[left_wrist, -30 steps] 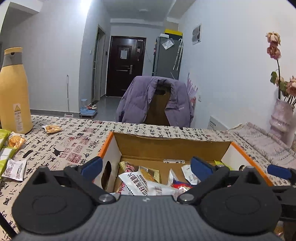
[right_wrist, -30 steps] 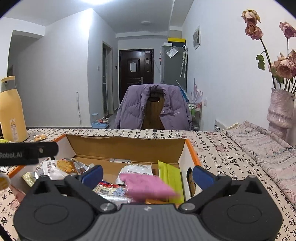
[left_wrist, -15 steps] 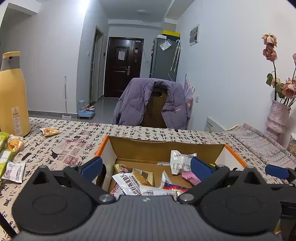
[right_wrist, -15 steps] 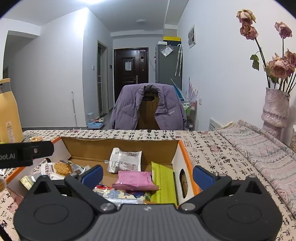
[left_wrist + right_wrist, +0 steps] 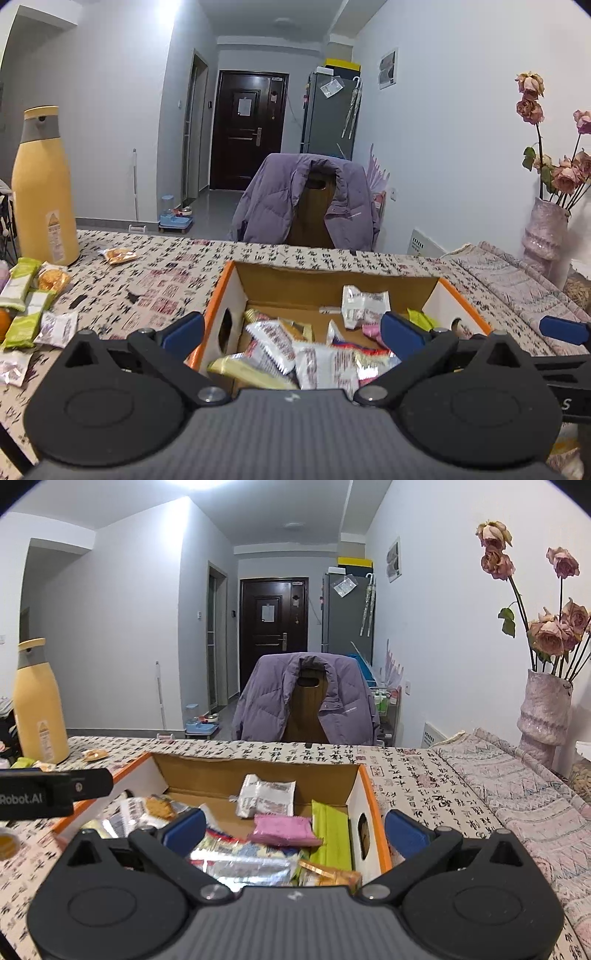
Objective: Organize snacks
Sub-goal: 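Move both grippers back from the box to the snack pile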
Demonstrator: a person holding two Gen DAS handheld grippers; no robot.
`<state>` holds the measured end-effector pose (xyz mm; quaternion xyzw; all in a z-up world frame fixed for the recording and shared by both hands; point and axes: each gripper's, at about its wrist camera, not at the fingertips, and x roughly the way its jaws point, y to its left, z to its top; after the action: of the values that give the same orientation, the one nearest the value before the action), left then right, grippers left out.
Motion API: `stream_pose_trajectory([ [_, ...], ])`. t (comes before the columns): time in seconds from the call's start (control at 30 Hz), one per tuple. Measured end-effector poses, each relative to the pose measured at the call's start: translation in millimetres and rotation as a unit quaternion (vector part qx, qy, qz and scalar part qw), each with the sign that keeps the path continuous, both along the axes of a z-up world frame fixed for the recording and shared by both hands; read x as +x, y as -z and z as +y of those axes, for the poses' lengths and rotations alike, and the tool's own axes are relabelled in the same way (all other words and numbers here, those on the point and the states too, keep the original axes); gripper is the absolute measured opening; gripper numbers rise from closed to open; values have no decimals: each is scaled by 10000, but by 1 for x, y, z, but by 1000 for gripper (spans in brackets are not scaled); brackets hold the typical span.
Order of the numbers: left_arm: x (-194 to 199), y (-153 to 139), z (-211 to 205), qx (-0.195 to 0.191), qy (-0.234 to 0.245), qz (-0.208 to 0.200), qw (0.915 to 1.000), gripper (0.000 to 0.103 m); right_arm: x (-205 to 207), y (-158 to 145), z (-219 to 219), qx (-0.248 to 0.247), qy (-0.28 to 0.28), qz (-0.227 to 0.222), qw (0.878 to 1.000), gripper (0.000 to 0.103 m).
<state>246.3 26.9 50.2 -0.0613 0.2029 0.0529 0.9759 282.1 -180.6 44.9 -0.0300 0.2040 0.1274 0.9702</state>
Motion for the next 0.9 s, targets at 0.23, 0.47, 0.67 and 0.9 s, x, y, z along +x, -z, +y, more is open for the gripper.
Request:
stream_pose_trajectory([
  [0.23,-28,14,4,-10,6,193,9998,103,-33,15,2,-205,-177,180,9995,103],
  [0.47,-54,35,6,77,71,467,9989,103,-59,39,6,-467,-316,477,9973,103],
  [0.67,-77,49,6,84,143,636,9978,103,-77,60,11,-716,-360,784,9937,103],
  [0.9,-91,68,12,-8,118,790,9968,103,-88,71,13,-686,-449,1009,9915,103],
])
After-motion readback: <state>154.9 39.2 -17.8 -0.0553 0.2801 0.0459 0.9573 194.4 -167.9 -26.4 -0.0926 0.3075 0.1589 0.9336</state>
